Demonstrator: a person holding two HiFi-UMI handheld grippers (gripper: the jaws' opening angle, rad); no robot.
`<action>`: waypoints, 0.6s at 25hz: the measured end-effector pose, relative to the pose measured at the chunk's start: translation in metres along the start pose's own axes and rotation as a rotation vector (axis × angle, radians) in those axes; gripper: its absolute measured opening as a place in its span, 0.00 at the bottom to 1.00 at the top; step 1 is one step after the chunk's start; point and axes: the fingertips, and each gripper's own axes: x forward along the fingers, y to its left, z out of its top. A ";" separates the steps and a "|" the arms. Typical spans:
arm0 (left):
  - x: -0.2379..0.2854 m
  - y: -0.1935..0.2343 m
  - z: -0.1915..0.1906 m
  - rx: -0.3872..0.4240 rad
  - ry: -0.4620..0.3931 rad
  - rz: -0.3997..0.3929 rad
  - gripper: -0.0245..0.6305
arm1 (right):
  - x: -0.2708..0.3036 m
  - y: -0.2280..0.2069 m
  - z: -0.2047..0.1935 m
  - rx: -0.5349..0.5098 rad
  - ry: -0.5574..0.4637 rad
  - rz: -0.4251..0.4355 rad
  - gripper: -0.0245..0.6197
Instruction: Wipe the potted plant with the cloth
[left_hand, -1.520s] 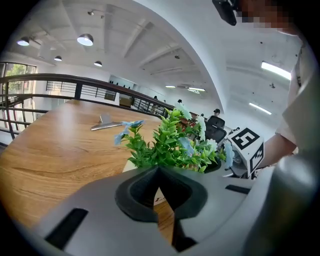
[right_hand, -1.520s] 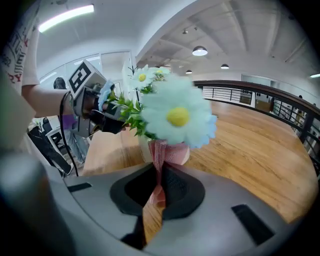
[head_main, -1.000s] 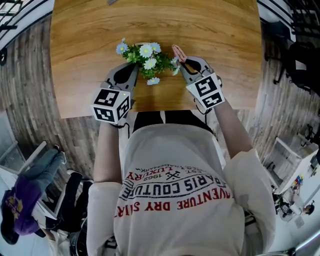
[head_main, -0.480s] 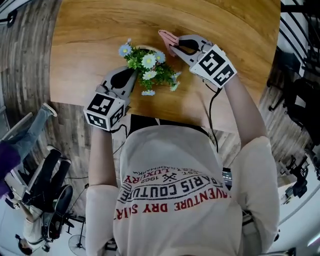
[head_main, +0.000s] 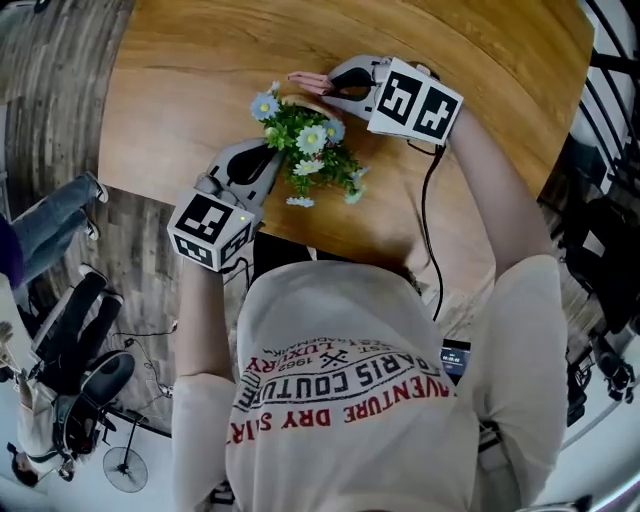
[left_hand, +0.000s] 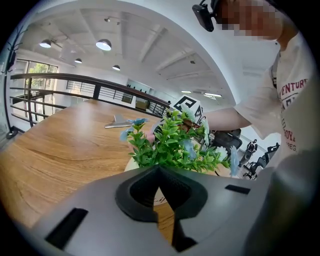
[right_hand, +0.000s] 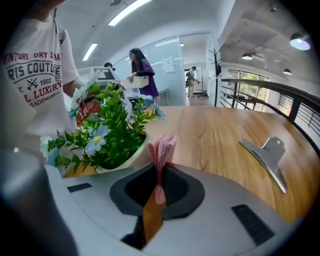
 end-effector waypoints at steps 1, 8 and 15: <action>0.000 0.000 0.001 0.001 -0.002 0.004 0.05 | 0.003 0.001 -0.001 -0.024 0.020 0.020 0.10; 0.011 -0.002 0.002 0.006 0.019 0.015 0.05 | 0.007 0.003 -0.022 -0.261 0.210 0.112 0.10; 0.010 -0.003 0.001 0.007 0.045 0.029 0.05 | 0.005 0.011 -0.028 -0.318 0.264 0.141 0.10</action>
